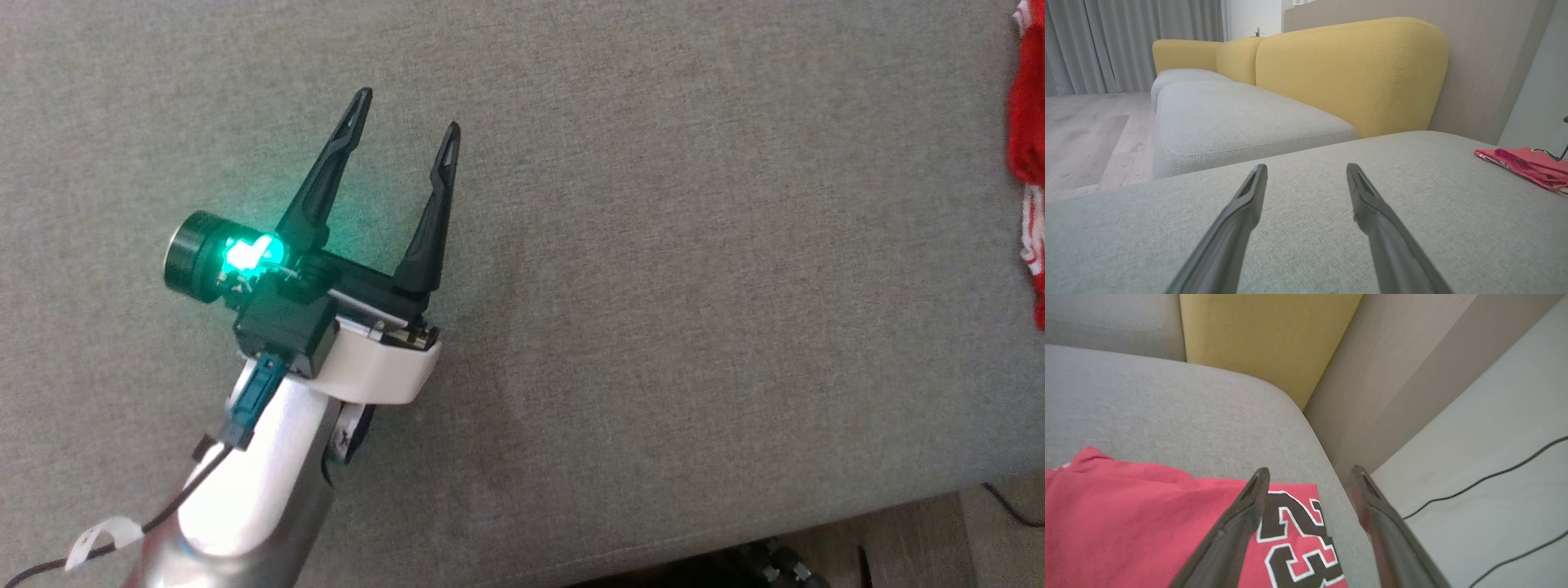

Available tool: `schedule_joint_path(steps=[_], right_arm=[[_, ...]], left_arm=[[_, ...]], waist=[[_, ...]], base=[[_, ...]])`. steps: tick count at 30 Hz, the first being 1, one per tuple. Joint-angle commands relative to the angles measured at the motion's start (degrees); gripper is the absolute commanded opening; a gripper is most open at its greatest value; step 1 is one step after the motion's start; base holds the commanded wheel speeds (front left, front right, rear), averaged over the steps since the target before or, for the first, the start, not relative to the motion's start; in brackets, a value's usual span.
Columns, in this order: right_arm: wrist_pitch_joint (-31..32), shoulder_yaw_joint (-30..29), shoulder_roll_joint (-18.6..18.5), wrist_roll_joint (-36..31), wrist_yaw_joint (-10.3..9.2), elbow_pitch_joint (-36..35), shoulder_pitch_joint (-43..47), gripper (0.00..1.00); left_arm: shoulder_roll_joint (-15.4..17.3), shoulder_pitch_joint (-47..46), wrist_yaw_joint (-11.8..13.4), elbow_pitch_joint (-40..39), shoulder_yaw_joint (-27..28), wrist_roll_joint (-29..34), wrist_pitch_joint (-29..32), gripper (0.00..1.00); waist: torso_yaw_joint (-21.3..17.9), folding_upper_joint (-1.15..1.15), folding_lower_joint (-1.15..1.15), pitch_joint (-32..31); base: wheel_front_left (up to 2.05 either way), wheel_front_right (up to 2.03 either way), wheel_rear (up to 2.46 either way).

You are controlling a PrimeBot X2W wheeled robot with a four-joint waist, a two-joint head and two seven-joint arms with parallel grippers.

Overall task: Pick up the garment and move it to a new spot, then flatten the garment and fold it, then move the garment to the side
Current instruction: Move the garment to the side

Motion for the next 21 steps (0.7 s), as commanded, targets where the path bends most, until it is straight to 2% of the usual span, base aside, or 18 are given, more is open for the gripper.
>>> schedule_joint_path(steps=[1,5,9,15,16,21], right_arm=[[-1.33,-0.53,-1.69,-0.35,-0.04,-1.56,1.18,1.0],[-5.65,-0.28,2.15,-0.71,-0.04,-5.48,3.86,1.0],[-7.28,2.08,8.15,-1.19,-0.04,-14.34,8.59,1.0],[-4.52,8.15,18.28,-1.33,-0.04,-31.32,18.13,1.0],[-3.35,10.35,21.01,-1.16,-0.04,-35.45,20.99,1.0],[-1.65,14.21,26.68,-0.02,-0.04,-41.04,27.11,1.0]], left_arm=[[0.26,-0.77,0.18,-1.72,1.68,0.29,-0.39,1.0],[0.48,1.0,0.95,-0.33,2.3,-0.43,-0.93,1.0],[0.83,3.91,2.02,1.42,3.49,-1.71,-1.41,1.0],[1.11,8.48,4.15,3.76,5.78,-3.89,-1.82,1.0],[1.14,9.67,4.81,4.26,6.5,-4.57,-1.84,1.0],[1.58,12.76,6.33,5.52,8.76,-6.41,-2.05,1.0]], waist=[[-0.02,0.0,-0.02,-0.57],[0.06,0.0,-0.02,-3.02],[0.41,0.0,-0.02,-6.93],[2.45,0.0,-0.02,-12.94],[3.61,0.0,-0.02,-14.7],[7.14,0.0,-0.02,-19.11]], base=[[0.0,0.0,0.0],[0.0,0.0,0.0],[0.0,0.0,0.0],[0.0,0.0,0.0],[0.0,0.0,0.0],[0.0,0.0,0.0]])
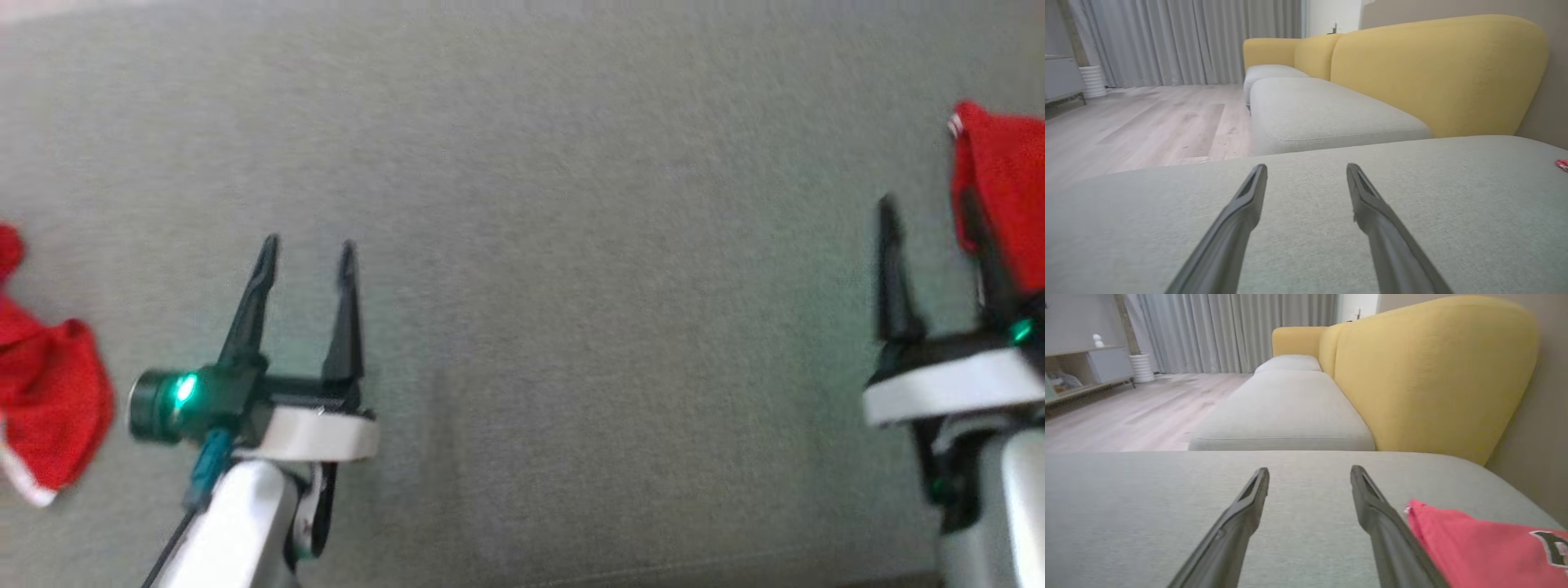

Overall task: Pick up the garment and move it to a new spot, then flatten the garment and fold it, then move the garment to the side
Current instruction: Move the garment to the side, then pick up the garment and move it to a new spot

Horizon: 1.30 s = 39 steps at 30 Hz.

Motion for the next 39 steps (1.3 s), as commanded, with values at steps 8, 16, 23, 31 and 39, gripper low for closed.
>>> schedule_joint_path(steps=[8,16,23,31,39], right_arm=[[1.98,4.68,3.09,1.3,-0.04,-5.03,7.53,1.0],[3.46,5.23,4.25,1.27,-0.04,-8.2,13.82,1.0],[4.99,5.38,4.71,1.87,-0.04,-10.79,19.01,1.0],[5.58,5.1,4.81,3.12,-0.04,-11.96,21.88,1.0],[5.52,5.01,4.82,3.26,-0.04,-11.85,22.08,1.0]], left_arm=[[2.77,7.04,2.84,-0.64,6.81,-3.48,-0.59,1.0],[3.27,12.72,4.02,-2.63,7.04,-4.53,0.64,1.0],[3.66,16.66,4.16,-3.95,5.4,-4.71,2.95,1.0],[4.21,19.0,4.08,-4.35,4.4,-5.01,4.16,1.0],[4.62,18.81,4.31,-4.91,3.87,-4.82,4.78,1.0]], waist=[[6.42,0.0,0.01,-8.59],[6.66,0.0,0.01,-12.57],[5.87,0.0,0.01,-15.84],[5.45,0.0,0.01,-17.64],[5.66,0.0,0.01,-17.72]], base=[[0.0,0.0,0.0],[0.0,0.0,0.0],[0.0,0.0,0.0],[0.0,0.0,0.0],[0.0,0.0,0.0]])
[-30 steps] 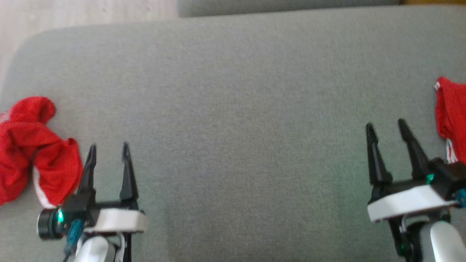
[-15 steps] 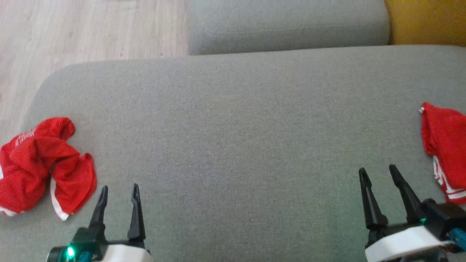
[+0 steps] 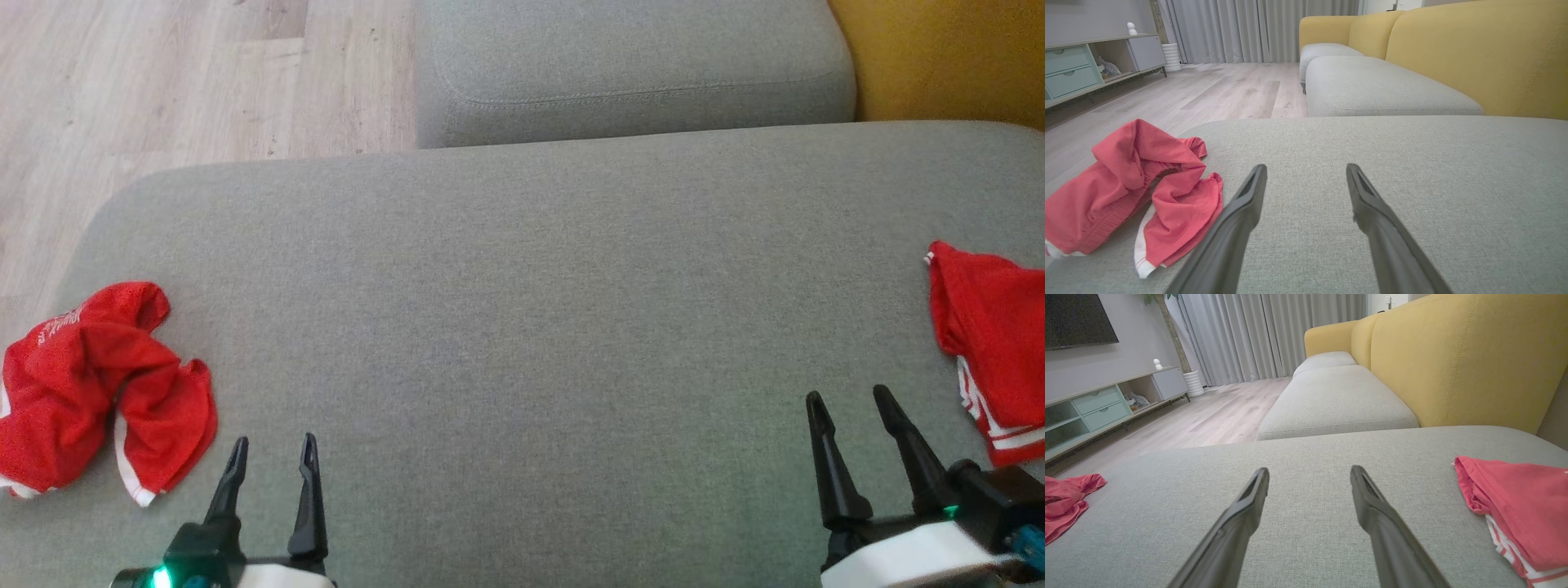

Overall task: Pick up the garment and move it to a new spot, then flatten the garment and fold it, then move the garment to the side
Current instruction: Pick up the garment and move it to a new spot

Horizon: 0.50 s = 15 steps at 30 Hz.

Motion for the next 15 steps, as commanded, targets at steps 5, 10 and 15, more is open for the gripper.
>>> schedule_joint_path(steps=[5,10,15], right_arm=[[-0.13,0.51,-0.34,-0.18,-0.04,-2.14,-1.32,1.0],[0.39,0.76,-0.34,-1.84,-0.04,-3.26,-1.79,1.0],[1.64,1.04,-0.96,-3.24,-0.04,-5.36,-3.56,1.0]], left_arm=[[1.11,-3.19,0.57,-2.05,1.29,-0.03,-0.37,1.0],[0.82,-5.23,0.13,-2.0,0.98,0.19,-1.57,1.0],[-0.05,-9.3,-1.22,-0.7,0.9,0.21,-3.79,1.0]], waist=[[0.98,0.0,0.0,0.3],[4.27,0.0,0.0,1.33],[10.33,0.0,0.0,3.38]], base=[[0.0,0.0,0.0],[0.0,0.0,0.0],[0.0,0.0,0.0]])
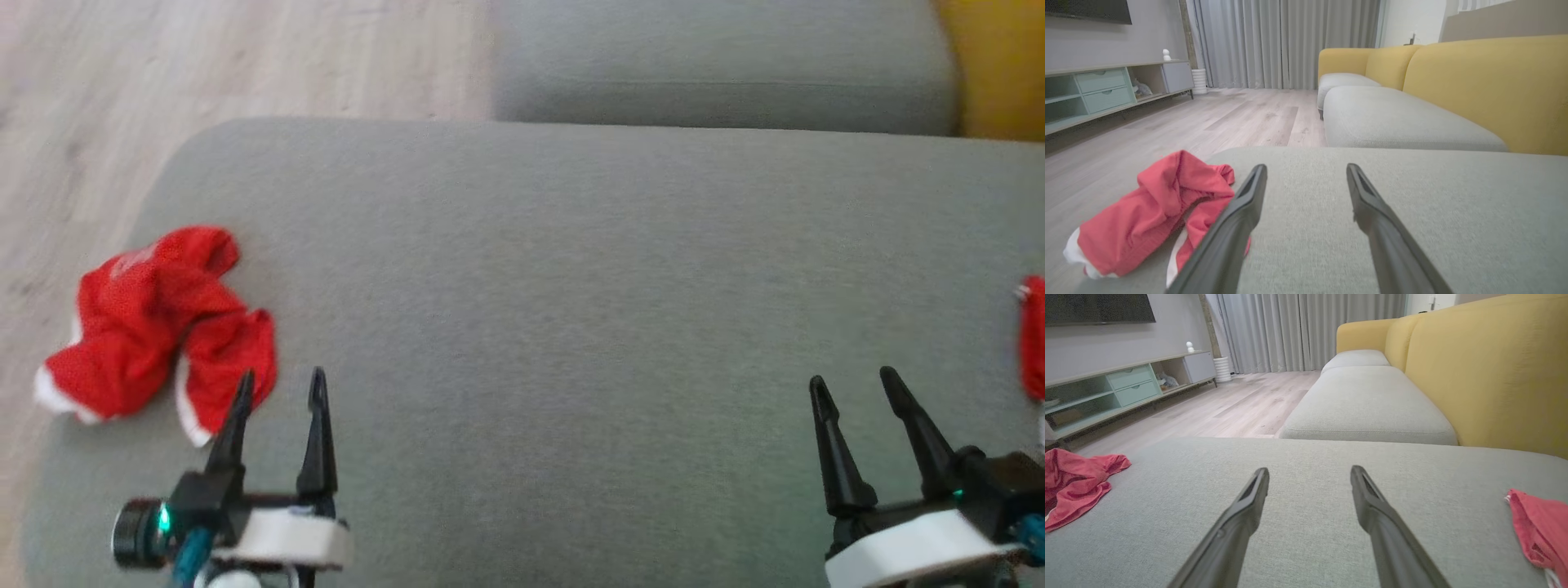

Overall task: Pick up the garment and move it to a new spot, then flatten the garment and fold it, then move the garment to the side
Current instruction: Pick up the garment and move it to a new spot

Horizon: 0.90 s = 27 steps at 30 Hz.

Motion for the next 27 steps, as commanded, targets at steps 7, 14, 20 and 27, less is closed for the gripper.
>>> schedule_joint_path(steps=[7,14,20,27], right_arm=[[2.26,1.8,-1.93,-1.13,-0.04,-5.44,-4.62,1.0],[5.4,1.61,-4.34,-1.36,-0.04,-9.19,-7.14,1.0],[9.02,0.84,-7.69,-1.07,-0.04,-13.25,-10.31,1.0],[11.82,-0.25,-10.94,-0.45,-0.04,-16.14,-13.01,1.0]], left_arm=[[-1.62,-6.88,-1.08,1.52,3.05,-0.13,-2.52,1.0],[-4.16,-10.51,-2.46,3.64,6.07,0.55,-3.11,1.0],[-7.14,-16.64,-6.5,11.03,8.07,0.38,-3.13,1.0],[-8.8,-29.79,-12.98,32.74,6.75,-2.11,-0.77,1.0]], waist=[[10.67,0.0,0.0,3.84],[16.22,0.0,0.0,8.47],[17.54,0.0,0.0,16.63],[16.11,0.0,0.0,24.24]], base=[[0.0,0.0,0.0],[0.0,0.0,0.0],[0.0,0.0,0.0],[0.0,0.0,0.0]])
